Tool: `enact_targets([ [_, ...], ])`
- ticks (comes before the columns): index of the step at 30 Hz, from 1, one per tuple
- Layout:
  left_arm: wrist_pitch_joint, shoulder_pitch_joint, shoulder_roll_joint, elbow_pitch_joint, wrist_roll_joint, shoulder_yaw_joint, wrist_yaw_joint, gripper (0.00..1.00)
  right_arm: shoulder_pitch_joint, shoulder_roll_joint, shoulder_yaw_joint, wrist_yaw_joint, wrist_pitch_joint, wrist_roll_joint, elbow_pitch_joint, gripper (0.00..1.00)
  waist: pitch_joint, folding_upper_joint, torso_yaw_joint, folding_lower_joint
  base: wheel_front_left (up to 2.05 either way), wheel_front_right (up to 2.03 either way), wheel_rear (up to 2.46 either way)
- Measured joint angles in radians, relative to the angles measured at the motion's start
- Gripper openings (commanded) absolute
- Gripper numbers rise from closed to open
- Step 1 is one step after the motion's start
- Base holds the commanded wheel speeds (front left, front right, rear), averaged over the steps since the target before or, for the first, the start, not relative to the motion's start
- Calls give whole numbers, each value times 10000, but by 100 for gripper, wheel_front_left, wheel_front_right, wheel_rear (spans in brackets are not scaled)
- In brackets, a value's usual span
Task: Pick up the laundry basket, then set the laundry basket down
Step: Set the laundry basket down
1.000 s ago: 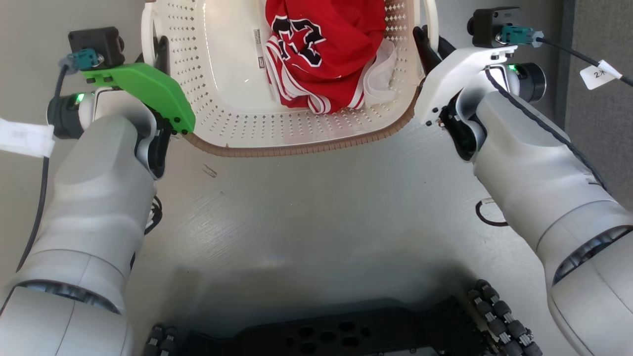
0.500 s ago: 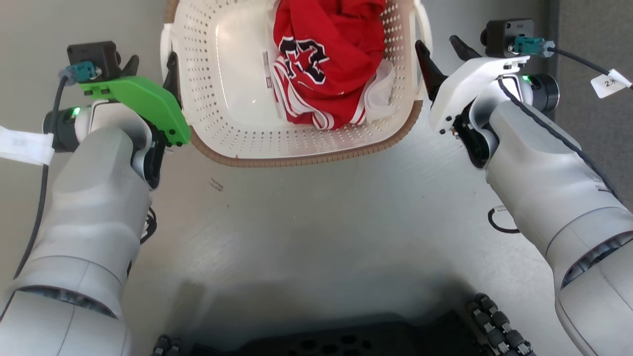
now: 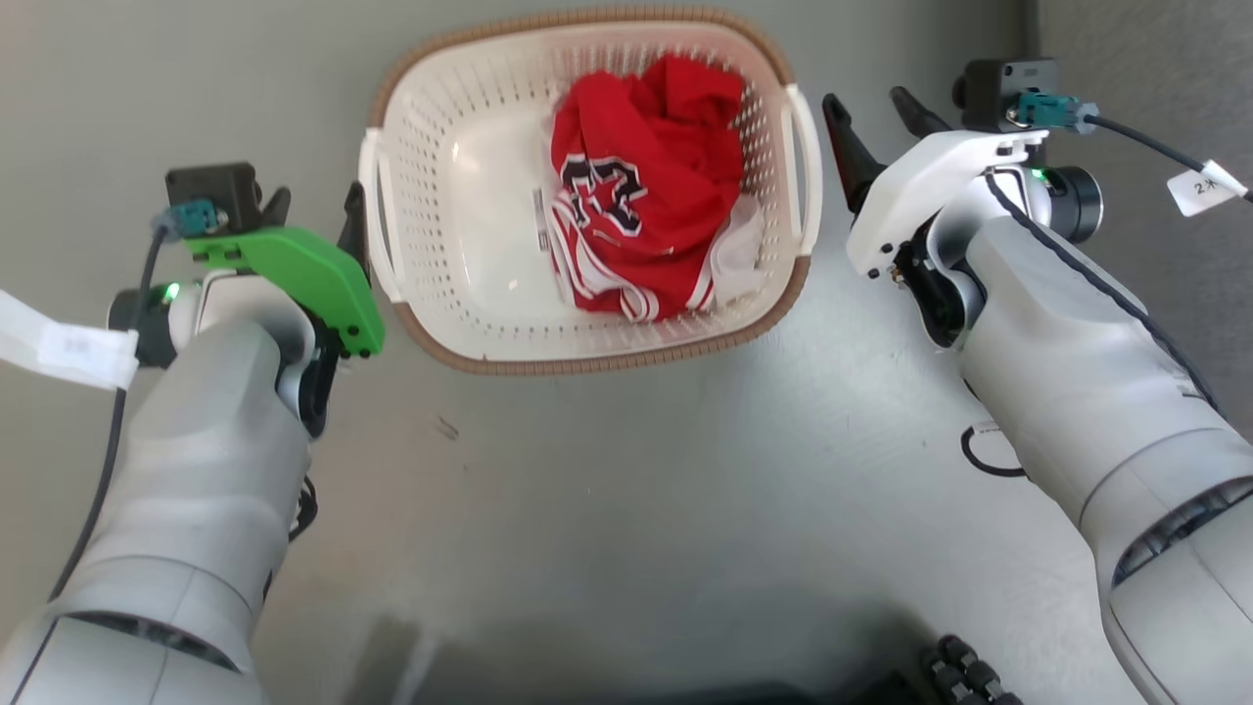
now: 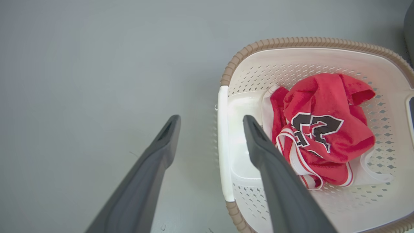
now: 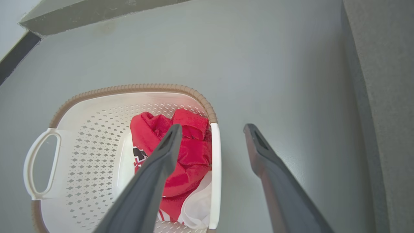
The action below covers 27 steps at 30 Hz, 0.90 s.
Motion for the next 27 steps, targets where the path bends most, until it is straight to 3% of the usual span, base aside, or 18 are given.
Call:
enact_targets([
  [8,-2,546,2,-153,13,59,2,100,833,-171,-353,-313,0,-174,-525,100,-992,0,13,0,0,0,0],
  [16,-4,966,121,-1254,17,633,127,100,1406,-407,-627,-328,0,-568,-1189,100,-2005,0,48,0,0,0,0],
  [27,-4,1852,410,-2754,667,1118,487,100,2113,-706,-1536,-754,0,-1108,-2685,100,-3401,0,144,0,0,0,0],
])
